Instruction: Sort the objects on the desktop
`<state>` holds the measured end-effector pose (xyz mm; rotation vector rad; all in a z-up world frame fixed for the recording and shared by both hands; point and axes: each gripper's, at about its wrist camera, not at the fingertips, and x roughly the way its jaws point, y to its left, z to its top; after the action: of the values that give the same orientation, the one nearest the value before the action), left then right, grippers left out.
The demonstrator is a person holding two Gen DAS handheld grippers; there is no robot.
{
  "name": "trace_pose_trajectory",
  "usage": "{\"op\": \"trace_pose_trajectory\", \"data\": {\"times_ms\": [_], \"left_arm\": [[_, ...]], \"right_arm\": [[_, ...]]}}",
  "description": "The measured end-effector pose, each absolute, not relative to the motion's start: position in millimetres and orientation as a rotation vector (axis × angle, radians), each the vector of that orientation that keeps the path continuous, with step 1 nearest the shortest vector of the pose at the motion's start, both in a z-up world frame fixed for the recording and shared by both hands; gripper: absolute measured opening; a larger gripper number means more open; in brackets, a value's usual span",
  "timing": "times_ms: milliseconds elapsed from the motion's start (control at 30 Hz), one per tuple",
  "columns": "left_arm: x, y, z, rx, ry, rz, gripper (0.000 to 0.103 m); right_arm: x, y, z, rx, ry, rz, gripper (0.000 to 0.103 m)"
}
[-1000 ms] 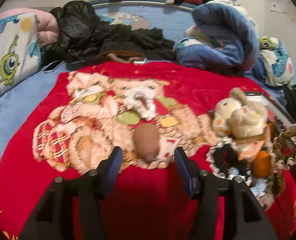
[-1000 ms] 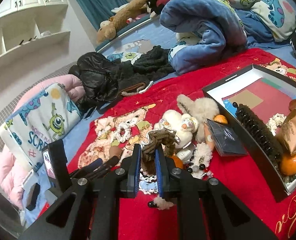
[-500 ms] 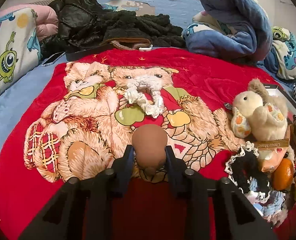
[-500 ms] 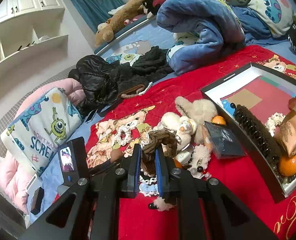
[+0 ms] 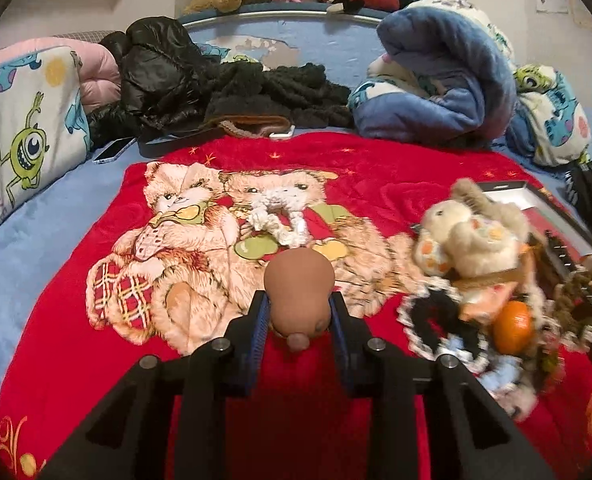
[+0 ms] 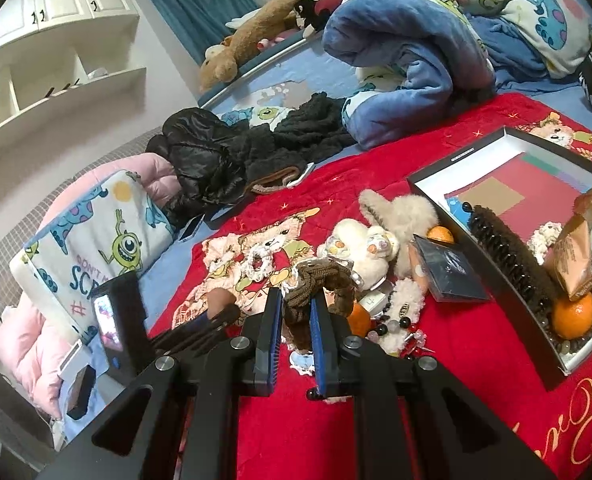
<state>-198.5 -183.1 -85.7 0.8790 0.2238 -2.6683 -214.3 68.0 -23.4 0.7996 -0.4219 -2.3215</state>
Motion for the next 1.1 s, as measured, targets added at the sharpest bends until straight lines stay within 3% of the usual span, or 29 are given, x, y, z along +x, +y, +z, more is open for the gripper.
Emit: {"op": "trace_pose_trajectory", "data": {"times_ms": [633,1100], "left_arm": [[-168,-94,-45,0.832,0.258,-2.788,0.031],[-168,-40,-32,0.851,0.221,-2.911,0.031]], "right_arm": [[-216,111,-12,0.777,-0.485,-2.333,0.014],[-214,162,-6,0.754,-0.411,-2.444,0.014]]}}
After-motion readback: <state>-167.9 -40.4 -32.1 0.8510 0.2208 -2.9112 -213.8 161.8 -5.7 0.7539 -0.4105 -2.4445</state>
